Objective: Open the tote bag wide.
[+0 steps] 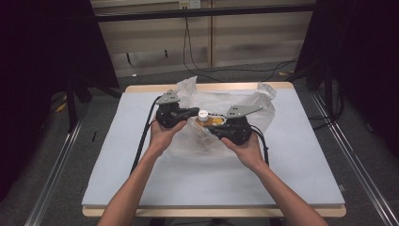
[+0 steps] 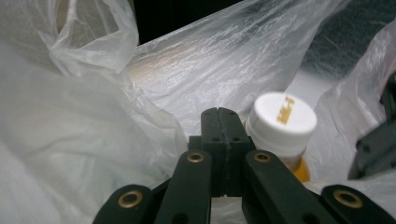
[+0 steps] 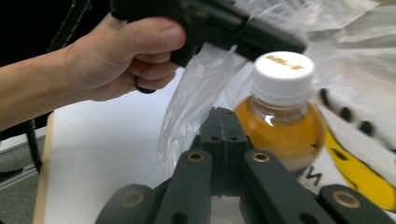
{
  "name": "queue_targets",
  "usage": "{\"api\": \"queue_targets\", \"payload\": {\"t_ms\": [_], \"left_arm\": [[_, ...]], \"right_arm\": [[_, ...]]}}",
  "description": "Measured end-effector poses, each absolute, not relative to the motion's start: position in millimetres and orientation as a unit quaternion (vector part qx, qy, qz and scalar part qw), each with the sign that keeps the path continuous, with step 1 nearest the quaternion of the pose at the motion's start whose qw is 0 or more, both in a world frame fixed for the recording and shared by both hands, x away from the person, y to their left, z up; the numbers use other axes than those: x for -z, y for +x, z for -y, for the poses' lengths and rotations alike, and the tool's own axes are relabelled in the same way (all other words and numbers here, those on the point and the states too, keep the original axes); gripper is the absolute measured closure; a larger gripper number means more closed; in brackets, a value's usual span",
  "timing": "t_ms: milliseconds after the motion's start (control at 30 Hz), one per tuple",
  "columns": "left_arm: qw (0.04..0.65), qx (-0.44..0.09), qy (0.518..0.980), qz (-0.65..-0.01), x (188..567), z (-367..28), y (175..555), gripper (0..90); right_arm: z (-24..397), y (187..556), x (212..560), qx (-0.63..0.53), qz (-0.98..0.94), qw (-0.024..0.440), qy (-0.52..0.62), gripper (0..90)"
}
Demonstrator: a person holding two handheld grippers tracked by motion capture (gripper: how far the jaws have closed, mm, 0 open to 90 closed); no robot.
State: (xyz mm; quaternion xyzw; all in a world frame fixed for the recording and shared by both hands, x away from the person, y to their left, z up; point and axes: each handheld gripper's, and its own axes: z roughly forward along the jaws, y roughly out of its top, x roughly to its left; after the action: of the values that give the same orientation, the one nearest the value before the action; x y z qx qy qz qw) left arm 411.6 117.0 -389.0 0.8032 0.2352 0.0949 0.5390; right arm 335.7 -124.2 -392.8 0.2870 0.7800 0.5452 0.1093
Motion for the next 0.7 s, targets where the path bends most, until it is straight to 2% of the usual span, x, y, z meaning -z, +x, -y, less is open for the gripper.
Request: {"api": "queue_targets", "payload": {"t_ms": [400, 700], "left_arm": [[0.506, -0.085, 0.821, -0.249, 419, -130, 414, 90.0], [0.486, -0.069, 0.836, -0.246, 443, -129, 411, 90.0]], "right_arm": [[162, 356, 413, -0.523, -0.768, 0.141, 0.342, 90.0], [164, 367, 443, -0.491, -0.783, 0.124, 0.361, 90.0]]}}
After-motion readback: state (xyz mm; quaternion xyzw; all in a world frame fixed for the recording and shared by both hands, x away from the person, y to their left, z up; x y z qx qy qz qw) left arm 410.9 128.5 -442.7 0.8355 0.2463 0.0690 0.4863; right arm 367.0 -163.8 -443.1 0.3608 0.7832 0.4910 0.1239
